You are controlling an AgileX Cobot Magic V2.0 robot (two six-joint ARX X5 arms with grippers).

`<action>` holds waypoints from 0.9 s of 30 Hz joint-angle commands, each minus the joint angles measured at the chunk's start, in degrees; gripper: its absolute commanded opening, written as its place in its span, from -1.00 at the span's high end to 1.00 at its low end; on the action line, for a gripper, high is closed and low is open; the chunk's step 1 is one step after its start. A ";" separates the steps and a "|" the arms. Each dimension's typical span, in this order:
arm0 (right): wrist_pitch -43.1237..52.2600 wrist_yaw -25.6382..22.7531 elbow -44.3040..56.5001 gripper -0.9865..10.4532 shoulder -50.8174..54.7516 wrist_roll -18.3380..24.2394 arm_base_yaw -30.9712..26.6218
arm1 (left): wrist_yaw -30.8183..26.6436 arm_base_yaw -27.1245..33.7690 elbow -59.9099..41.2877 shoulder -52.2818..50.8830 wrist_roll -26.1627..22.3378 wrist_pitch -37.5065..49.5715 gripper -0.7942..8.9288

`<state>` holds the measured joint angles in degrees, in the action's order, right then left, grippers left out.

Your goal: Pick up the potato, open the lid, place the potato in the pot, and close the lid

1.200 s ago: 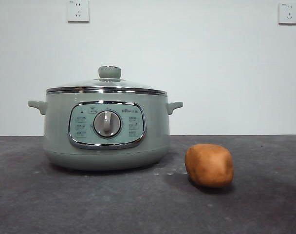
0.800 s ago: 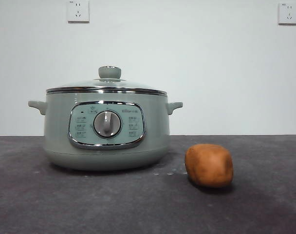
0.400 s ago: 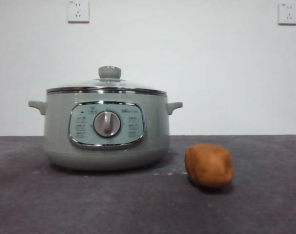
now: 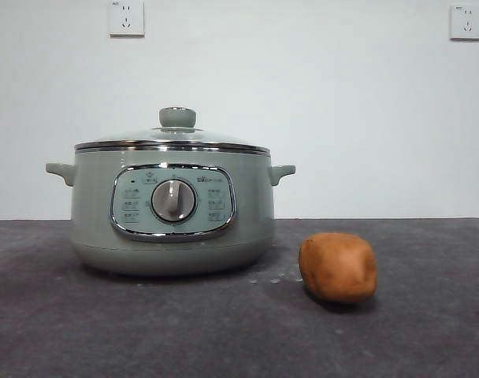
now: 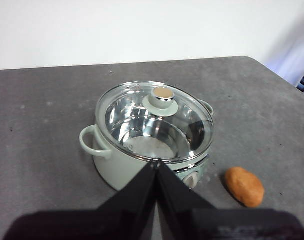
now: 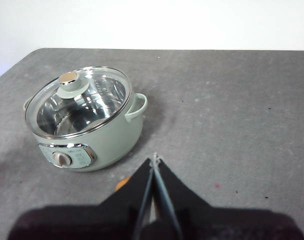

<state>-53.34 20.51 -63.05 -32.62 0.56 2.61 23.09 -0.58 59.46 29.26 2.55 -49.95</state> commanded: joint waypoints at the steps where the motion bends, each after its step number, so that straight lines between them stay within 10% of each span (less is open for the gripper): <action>1: -0.72 0.15 -0.17 0.85 -0.55 1.27 0.04 | 1.03 -0.55 0.37 0.42 -0.87 -0.15 0.85; 6: -0.94 0.15 -0.17 0.81 -0.59 1.20 0.04 | 3.04 -0.87 0.37 0.59 -0.85 -0.15 0.79; 12: -1.16 0.55 -0.26 -0.04 -0.96 0.94 0.04 | 3.04 -0.87 0.37 0.63 -0.72 -0.15 -0.35; 27: -1.86 5.95 -0.55 -0.22 -8.02 0.26 0.04 | 3.04 -0.87 0.37 0.87 -0.63 -0.15 -0.39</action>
<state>-55.66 25.87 -63.26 -39.94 1.13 2.61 26.06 -1.30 59.72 30.15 2.37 -50.24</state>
